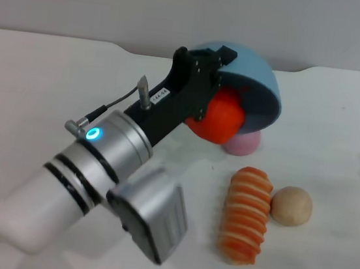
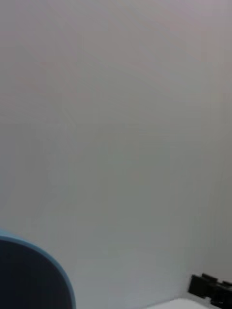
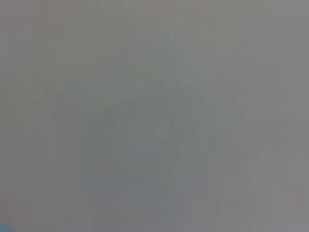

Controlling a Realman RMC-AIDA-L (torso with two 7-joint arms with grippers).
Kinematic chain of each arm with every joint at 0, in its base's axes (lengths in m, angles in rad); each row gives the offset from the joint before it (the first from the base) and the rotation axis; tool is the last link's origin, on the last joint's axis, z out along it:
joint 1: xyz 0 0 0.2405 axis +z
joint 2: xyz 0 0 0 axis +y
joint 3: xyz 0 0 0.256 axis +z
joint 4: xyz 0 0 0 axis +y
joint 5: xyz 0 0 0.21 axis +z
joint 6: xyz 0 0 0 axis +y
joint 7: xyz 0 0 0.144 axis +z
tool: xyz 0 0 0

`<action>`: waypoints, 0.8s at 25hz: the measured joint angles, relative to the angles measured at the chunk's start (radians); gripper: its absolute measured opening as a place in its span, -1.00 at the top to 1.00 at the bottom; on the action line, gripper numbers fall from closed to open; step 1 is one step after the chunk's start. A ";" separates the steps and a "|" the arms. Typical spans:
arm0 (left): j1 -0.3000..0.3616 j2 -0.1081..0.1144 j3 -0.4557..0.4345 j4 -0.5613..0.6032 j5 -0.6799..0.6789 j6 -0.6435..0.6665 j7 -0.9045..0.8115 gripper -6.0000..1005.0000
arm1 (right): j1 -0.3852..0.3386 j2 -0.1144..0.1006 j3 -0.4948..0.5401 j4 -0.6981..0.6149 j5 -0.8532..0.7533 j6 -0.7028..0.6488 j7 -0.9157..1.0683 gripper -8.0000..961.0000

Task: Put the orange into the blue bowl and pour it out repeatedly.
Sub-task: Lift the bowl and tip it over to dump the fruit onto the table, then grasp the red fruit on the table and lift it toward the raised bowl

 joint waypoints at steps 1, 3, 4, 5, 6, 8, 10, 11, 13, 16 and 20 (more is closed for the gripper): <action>0.001 0.000 0.013 -0.015 0.000 -0.034 0.016 0.99 | 0.001 0.000 -0.002 0.001 0.000 0.000 0.000 -0.38; 0.001 -0.001 0.035 -0.036 0.000 -0.078 0.045 0.99 | 0.002 0.000 -0.003 0.003 0.000 0.003 0.000 -0.38; 0.001 -0.002 0.042 -0.044 0.000 -0.092 0.060 0.99 | 0.003 0.000 -0.003 0.003 0.000 0.004 0.000 -0.38; 0.001 -0.003 0.049 -0.053 0.000 -0.111 0.082 0.99 | 0.003 0.000 -0.003 0.003 0.000 0.005 0.000 -0.38; 0.002 -0.004 0.054 -0.059 -0.001 -0.120 0.093 0.99 | 0.003 0.000 -0.003 0.003 0.000 0.005 0.001 -0.38; 0.000 -0.006 0.058 -0.066 -0.015 -0.126 0.103 0.99 | 0.004 0.000 -0.004 0.003 0.000 0.005 0.001 -0.38; -0.004 -0.007 0.060 -0.059 -0.057 -0.124 0.097 0.99 | 0.006 0.000 -0.001 0.005 0.000 0.006 0.001 -0.38; -0.006 -0.007 0.060 -0.045 -0.096 -0.117 0.093 0.99 | 0.007 0.000 0.001 0.007 0.000 0.006 0.002 -0.38; -0.009 -0.006 0.057 0.018 -0.225 -0.063 0.089 0.99 | 0.009 0.000 0.004 0.013 0.000 0.006 0.025 -0.38; -0.011 -0.004 -0.006 0.168 -0.487 0.169 0.092 0.99 | 0.008 -0.005 0.005 -0.010 -0.001 0.003 0.161 -0.38; -0.038 -0.001 -0.178 0.280 -0.747 0.485 0.088 0.99 | 0.008 -0.009 -0.003 -0.102 -0.021 0.005 0.331 -0.38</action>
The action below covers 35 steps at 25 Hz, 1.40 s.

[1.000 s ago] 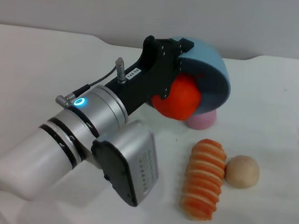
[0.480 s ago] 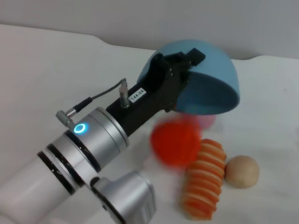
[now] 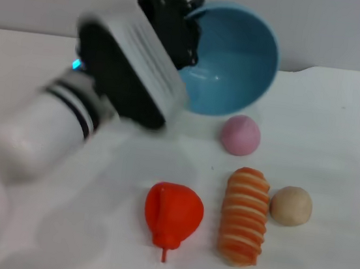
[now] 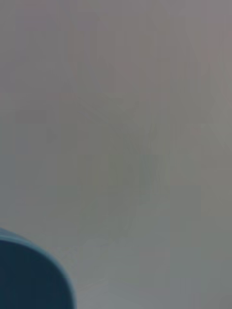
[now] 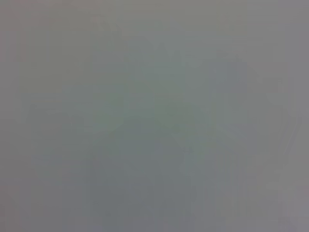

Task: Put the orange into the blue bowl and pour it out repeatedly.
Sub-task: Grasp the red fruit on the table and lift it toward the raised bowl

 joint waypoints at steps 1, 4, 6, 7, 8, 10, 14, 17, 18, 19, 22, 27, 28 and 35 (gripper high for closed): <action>-0.011 0.002 -0.050 0.015 -0.071 0.083 -0.007 0.99 | 0.003 -0.003 -0.002 -0.026 -0.021 0.004 0.043 -0.38; -0.044 0.005 -0.187 0.029 -0.168 0.269 -0.080 0.99 | 0.020 -0.014 -0.004 -0.108 -0.124 0.022 0.168 -0.38; -0.081 0.007 -0.288 0.020 -0.168 0.430 -0.197 0.99 | 0.038 -0.022 -0.004 -0.167 -0.229 0.046 0.265 -0.38; -0.117 0.010 -0.361 0.003 -0.150 0.536 -0.282 0.99 | 0.048 -0.026 -0.004 -0.194 -0.276 0.054 0.311 -0.38; -0.143 0.010 -0.409 -0.014 -0.127 0.613 -0.343 0.99 | 0.060 -0.029 -0.004 -0.222 -0.331 0.061 0.357 -0.38; -0.199 0.012 -0.495 -0.046 -0.053 0.749 -0.463 0.99 | 0.085 -0.035 -0.003 -0.284 -0.450 0.064 0.460 -0.38; -0.272 0.012 -0.557 -0.070 0.173 0.882 -0.684 0.99 | 0.135 -0.036 -0.007 -0.386 -0.653 0.033 0.612 -0.38; -0.306 0.012 -0.559 -0.073 0.280 0.927 -0.790 0.99 | 0.188 -0.034 -0.025 -0.405 -0.778 0.000 0.698 -0.38; -0.315 0.012 -0.558 -0.073 0.298 0.938 -0.807 0.99 | 0.208 -0.033 -0.040 -0.405 -0.812 -0.011 0.726 -0.38; -0.322 0.011 -0.557 -0.073 0.303 0.939 -0.812 0.99 | 0.225 -0.031 -0.061 -0.404 -0.836 -0.018 0.746 -0.38; -0.337 0.010 -0.558 -0.073 0.304 0.927 -0.816 0.99 | 0.268 -0.018 -0.153 -0.400 -0.884 -0.031 0.788 -0.38; -0.365 0.009 -0.558 -0.076 0.304 0.918 -0.820 0.99 | 0.333 0.008 -0.297 -0.348 -0.889 -0.014 0.810 -0.38; -0.378 0.008 -0.554 -0.089 0.305 0.909 -0.821 0.99 | 0.352 0.009 -0.313 -0.318 -0.888 0.002 0.812 -0.38; -0.380 0.008 -0.542 -0.100 0.306 0.888 -0.818 0.99 | 0.462 0.012 -0.345 -0.112 -0.830 0.104 0.745 -0.38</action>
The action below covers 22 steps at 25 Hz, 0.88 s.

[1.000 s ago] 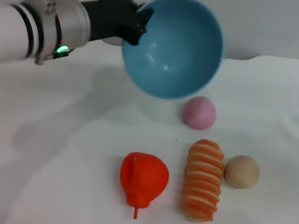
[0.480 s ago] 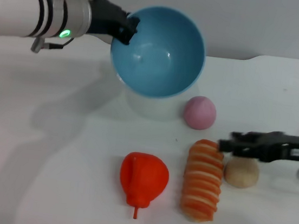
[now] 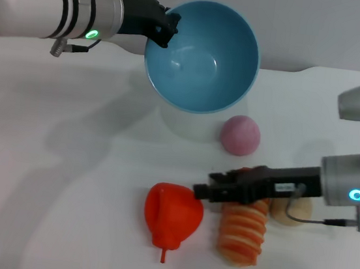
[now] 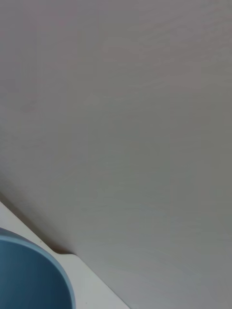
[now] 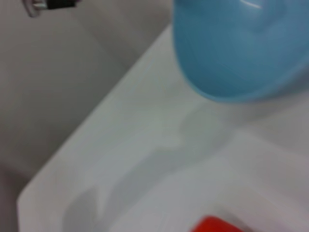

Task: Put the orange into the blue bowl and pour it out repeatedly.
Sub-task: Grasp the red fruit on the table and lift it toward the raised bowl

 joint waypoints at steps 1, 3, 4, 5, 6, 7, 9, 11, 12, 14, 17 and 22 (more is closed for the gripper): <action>0.002 0.000 0.005 0.000 0.000 -0.005 0.000 0.99 | 0.009 0.000 -0.004 0.020 0.015 0.004 -0.017 -0.38; 0.007 0.000 0.014 -0.001 0.000 -0.018 -0.001 0.99 | 0.029 0.001 -0.025 0.063 0.032 0.038 -0.032 -0.38; 0.007 0.000 0.014 -0.001 0.000 -0.018 -0.001 0.99 | 0.037 0.001 -0.036 0.079 0.033 0.057 -0.032 -0.38; 0.009 0.000 0.023 -0.009 0.001 -0.028 -0.001 0.99 | 0.044 0.002 -0.045 0.094 0.034 0.076 -0.032 -0.38; 0.009 0.000 0.024 -0.010 0.001 -0.030 -0.001 0.99 | 0.050 0.003 -0.054 0.110 0.035 0.093 -0.032 -0.38; 0.009 -0.001 0.027 -0.013 0.001 -0.034 -0.001 0.99 | 0.055 0.004 -0.061 0.121 0.035 0.100 -0.035 -0.38; 0.010 -0.001 0.031 -0.017 0.001 -0.042 0.000 0.99 | 0.059 0.006 -0.074 0.135 0.036 0.110 -0.037 -0.38; 0.010 -0.001 0.036 -0.020 0.001 -0.050 0.000 0.99 | 0.060 0.007 -0.080 0.138 0.036 0.113 -0.037 -0.38; 0.010 -0.001 0.038 -0.021 0.001 -0.052 0.000 0.99 | 0.060 0.007 -0.083 0.138 0.036 0.111 -0.037 -0.38; 0.010 0.000 0.040 -0.024 0.001 -0.054 0.000 0.99 | 0.057 0.007 -0.088 0.139 0.036 0.106 -0.045 -0.38; 0.011 0.000 0.042 -0.025 0.001 -0.054 -0.002 0.99 | 0.053 0.008 -0.090 0.139 0.036 0.107 -0.064 -0.24; 0.013 0.000 0.044 -0.025 0.001 -0.054 -0.003 0.99 | 0.053 0.008 -0.090 0.140 0.036 0.099 -0.085 0.14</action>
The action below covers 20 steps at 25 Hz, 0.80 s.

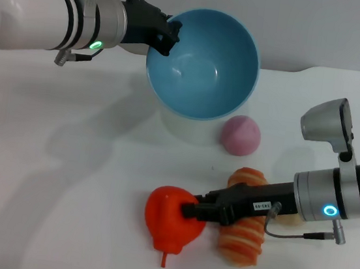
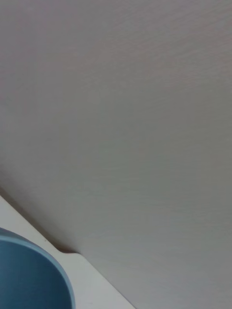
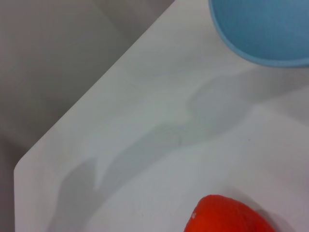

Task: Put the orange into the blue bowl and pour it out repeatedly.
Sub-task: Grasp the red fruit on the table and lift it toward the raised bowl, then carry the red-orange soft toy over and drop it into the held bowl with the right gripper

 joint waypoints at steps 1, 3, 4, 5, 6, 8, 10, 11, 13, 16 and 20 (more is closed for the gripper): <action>0.000 0.000 0.002 0.000 0.000 0.000 0.000 0.99 | 0.000 0.000 0.000 0.000 0.000 0.000 -0.006 0.22; 0.001 -0.001 0.007 0.000 0.000 -0.001 -0.001 0.99 | -0.001 0.000 0.000 0.001 0.000 -0.007 -0.019 0.39; 0.001 -0.001 0.008 0.000 0.000 -0.001 -0.001 0.99 | -0.003 0.000 0.001 0.001 0.000 -0.014 -0.023 0.48; 0.001 -0.001 0.009 0.000 0.000 -0.002 -0.002 0.99 | -0.005 0.000 0.001 0.000 0.004 -0.019 -0.025 0.57; 0.001 -0.001 0.010 0.000 -0.001 -0.002 -0.002 0.99 | -0.009 0.000 0.001 -0.002 0.011 -0.027 -0.029 0.66; 0.002 -0.001 0.012 0.000 -0.001 -0.002 -0.002 0.99 | -0.018 -0.001 0.001 -0.006 0.042 -0.047 -0.051 0.76; 0.002 -0.001 0.013 0.000 -0.003 -0.002 -0.002 0.99 | -0.027 -0.003 0.001 -0.009 0.068 -0.073 -0.078 0.79; 0.003 -0.002 0.014 -0.001 -0.003 -0.002 -0.003 0.99 | -0.033 -0.004 0.004 -0.014 0.081 -0.092 -0.092 0.80; 0.002 -0.002 0.017 -0.001 -0.006 0.000 -0.004 0.99 | -0.050 -0.005 0.010 -0.038 0.102 -0.135 -0.107 0.82; -0.004 0.000 0.016 -0.003 -0.005 0.038 -0.006 0.99 | -0.103 -0.009 0.013 -0.130 0.169 -0.239 -0.119 0.86; -0.007 0.004 0.007 -0.002 0.002 0.119 -0.007 0.99 | -0.213 -0.017 0.017 -0.353 0.292 -0.392 -0.117 0.90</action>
